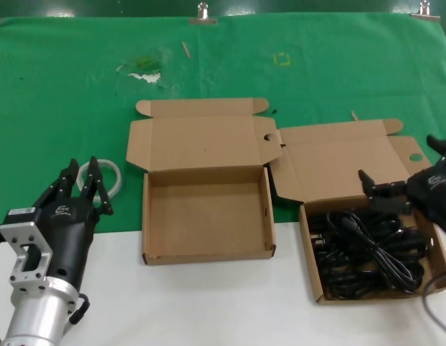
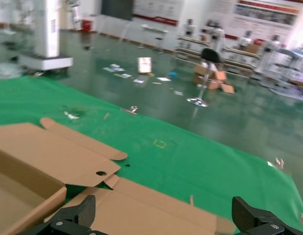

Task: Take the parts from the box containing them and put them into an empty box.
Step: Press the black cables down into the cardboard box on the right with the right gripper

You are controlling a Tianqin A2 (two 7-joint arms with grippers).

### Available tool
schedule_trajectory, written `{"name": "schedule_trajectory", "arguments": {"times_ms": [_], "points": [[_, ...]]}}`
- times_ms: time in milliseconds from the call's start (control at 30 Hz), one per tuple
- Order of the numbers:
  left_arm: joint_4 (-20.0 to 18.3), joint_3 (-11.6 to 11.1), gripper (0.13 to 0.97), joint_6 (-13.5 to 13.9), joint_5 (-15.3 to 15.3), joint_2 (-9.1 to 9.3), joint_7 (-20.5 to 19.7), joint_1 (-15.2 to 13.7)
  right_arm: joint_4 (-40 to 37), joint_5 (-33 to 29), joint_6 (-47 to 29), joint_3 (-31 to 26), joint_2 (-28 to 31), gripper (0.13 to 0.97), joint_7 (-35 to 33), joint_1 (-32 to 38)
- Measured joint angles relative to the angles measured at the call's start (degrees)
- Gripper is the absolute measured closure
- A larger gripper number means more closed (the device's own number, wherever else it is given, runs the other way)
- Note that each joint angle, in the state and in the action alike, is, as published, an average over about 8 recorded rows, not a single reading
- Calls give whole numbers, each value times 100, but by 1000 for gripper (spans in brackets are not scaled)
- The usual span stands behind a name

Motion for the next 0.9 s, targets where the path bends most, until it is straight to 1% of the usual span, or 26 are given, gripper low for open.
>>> {"name": "schedule_trajectory", "arguments": {"times_ms": [167, 300, 467, 700, 900], "points": [[0, 0, 860, 0, 0, 1, 0, 0, -80, -237, -671, -191, 643, 129, 459, 378], [0, 0, 887, 0, 0, 2, 0, 0, -98, -580, -1298, -425, 1114, 129, 959, 676], [0, 0, 931, 0, 1, 3, 0, 0, -208, -1151, -2244, -697, 1544, 129, 1561, 1074], [0, 0, 935, 1, 1, 3, 0, 0, -544, -2093, -3525, -979, 1776, 129, 2390, 1670], [0, -1, 941, 1, 1, 3, 0, 0, -737, -2701, -4305, -1105, 1703, 129, 2635, 2053]]}}
